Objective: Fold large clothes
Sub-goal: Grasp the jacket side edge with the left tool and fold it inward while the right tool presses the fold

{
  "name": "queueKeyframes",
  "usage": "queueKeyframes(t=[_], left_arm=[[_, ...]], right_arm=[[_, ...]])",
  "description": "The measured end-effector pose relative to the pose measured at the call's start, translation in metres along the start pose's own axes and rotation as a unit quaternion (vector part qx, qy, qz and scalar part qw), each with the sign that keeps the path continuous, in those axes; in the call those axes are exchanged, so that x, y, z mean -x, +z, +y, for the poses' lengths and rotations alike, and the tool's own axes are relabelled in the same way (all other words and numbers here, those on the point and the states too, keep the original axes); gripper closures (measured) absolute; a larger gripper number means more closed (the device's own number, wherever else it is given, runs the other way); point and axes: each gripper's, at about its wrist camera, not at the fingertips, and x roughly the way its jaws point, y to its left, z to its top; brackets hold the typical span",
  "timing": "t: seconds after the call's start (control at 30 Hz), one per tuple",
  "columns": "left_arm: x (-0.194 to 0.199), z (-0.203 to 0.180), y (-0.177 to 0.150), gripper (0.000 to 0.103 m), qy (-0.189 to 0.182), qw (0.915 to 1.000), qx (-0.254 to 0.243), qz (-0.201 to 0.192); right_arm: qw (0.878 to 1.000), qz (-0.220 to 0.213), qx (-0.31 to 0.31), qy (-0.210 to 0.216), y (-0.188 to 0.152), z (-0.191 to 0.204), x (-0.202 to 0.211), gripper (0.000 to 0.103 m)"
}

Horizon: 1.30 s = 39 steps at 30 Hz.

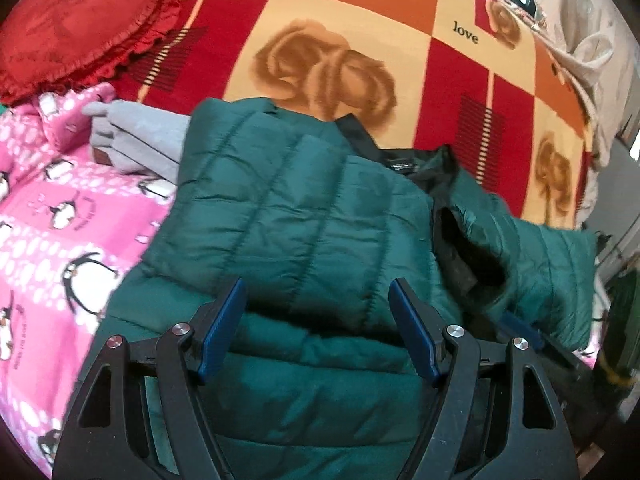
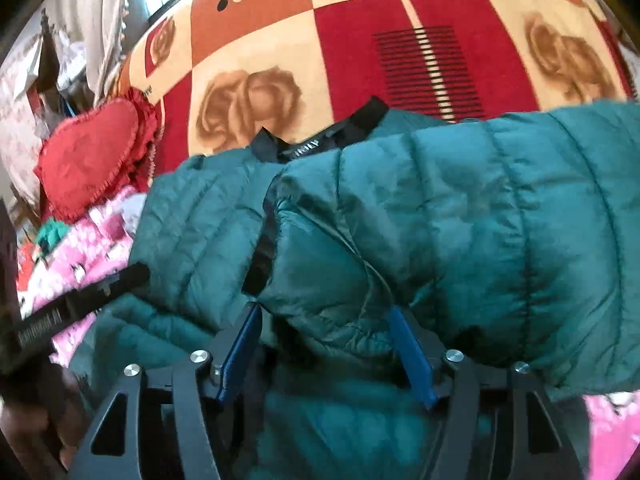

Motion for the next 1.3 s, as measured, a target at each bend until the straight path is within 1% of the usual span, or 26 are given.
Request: queueKeyframes(t=[0.03, 0.1, 0.13, 0.2, 0.23, 0.27, 0.33, 0.4, 0.43, 0.5, 0.57, 0.63, 0.7, 0.77, 0.8, 0.83, 0.87, 0.9, 1.0, 1.07, 1.13, 1.23, 1.3], left_arm=[[0.001, -0.001, -0.001, 0.029, -0.01, 0.9999, 0.002, -0.002], [0.003, -0.007, -0.001, 0.029, -0.033, 0.9994, 0.002, -0.003], [0.004, -0.011, -0.002, 0.029, -0.049, 0.9988, -0.002, -0.001], [0.004, -0.021, -0.004, 0.029, -0.083, 0.9965, -0.008, 0.007], [0.003, -0.028, -0.004, 0.029, -0.102, 0.9946, -0.013, 0.012], [0.002, -0.034, -0.005, 0.029, -0.113, 0.9933, -0.016, 0.014], [-0.001, -0.053, -0.004, 0.029, -0.143, 0.9891, -0.031, 0.016], [-0.008, -0.072, -0.001, 0.029, -0.159, 0.9859, -0.045, 0.025], [-0.015, -0.084, 0.0, 0.029, -0.173, 0.9827, -0.056, 0.037], [-0.03, -0.106, 0.003, 0.029, -0.193, 0.9755, -0.084, 0.064], [-0.049, -0.123, 0.004, 0.029, -0.204, 0.9692, -0.107, 0.088], [-0.074, -0.129, 0.003, 0.029, -0.187, 0.9708, -0.098, 0.115], [-0.095, -0.128, 0.001, 0.029, -0.189, 0.9698, -0.068, 0.138], [-0.099, -0.128, 0.0, 0.031, -0.197, 0.9701, -0.058, 0.13], [-0.099, -0.129, -0.001, 0.054, -0.199, 0.9697, -0.061, 0.128], [-0.1, -0.131, -0.002, 0.07, -0.195, 0.9695, -0.067, 0.132], [-0.1, -0.132, -0.003, 0.083, -0.189, 0.9699, -0.068, 0.138], [-0.097, -0.131, -0.002, 0.087, -0.187, 0.9716, -0.066, 0.129], [-0.071, -0.124, 0.001, 0.089, -0.181, 0.977, -0.065, 0.093], [-0.051, -0.111, 0.009, 0.09, -0.184, 0.9788, -0.051, 0.074], [-0.027, -0.093, 0.018, 0.09, -0.179, 0.9816, -0.047, 0.047], [0.007, -0.06, 0.033, 0.09, -0.153, 0.9866, -0.057, 0.006], [0.021, -0.031, 0.042, 0.09, -0.129, 0.9897, -0.061, -0.013]], right_arm=[[1.0, -0.002, 0.009, -0.013, -0.002, 0.002, 0.007, 0.039], [0.998, 0.007, 0.024, -0.063, -0.008, 0.001, 0.019, 0.038], [0.996, 0.01, 0.029, -0.078, -0.014, -0.001, 0.027, 0.038], [0.993, 0.017, 0.03, -0.114, -0.027, -0.008, 0.041, 0.032], [0.99, 0.024, 0.029, -0.138, -0.035, -0.013, 0.046, 0.031], [0.988, 0.033, 0.021, -0.151, -0.043, -0.02, 0.048, 0.03], [0.987, 0.042, -0.005, -0.152, -0.056, -0.034, 0.048, 0.03], [0.99, 0.03, -0.032, -0.135, -0.069, -0.044, 0.048, 0.028], [0.99, 0.015, -0.036, -0.134, -0.074, -0.045, 0.048, 0.027], [0.99, 0.016, -0.031, -0.137, -0.073, -0.044, 0.046, 0.024], [0.99, 0.016, -0.031, -0.134, -0.074, -0.045, 0.045, 0.02], [0.991, 0.014, -0.034, -0.132, -0.074, -0.046, 0.045, 0.019], [0.99, 0.012, -0.034, -0.133, -0.074, -0.047, 0.045, 0.019], [0.99, 0.011, -0.035, -0.134, -0.075, -0.047, 0.044, 0.017], [0.99, 0.01, -0.034, -0.135, -0.075, -0.046, 0.043, 0.017], [0.99, 0.01, -0.033, -0.136, -0.074, -0.044, 0.042, 0.016], [0.99, 0.01, -0.033, -0.136, -0.074, -0.043, 0.042, 0.016], [0.99, 0.01, -0.033, -0.137, -0.074, -0.043, 0.042, 0.015], [0.99, 0.009, -0.035, -0.135, -0.075, -0.044, 0.042, 0.015], [0.99, 0.01, -0.035, -0.135, -0.075, -0.044, 0.043, 0.015], [0.99, 0.009, -0.036, -0.134, -0.075, -0.044, 0.043, 0.015], [0.99, 0.01, -0.038, -0.133, -0.074, -0.047, 0.042, 0.014], [0.99, 0.01, -0.04, -0.132, -0.074, -0.048, 0.042, 0.014]])
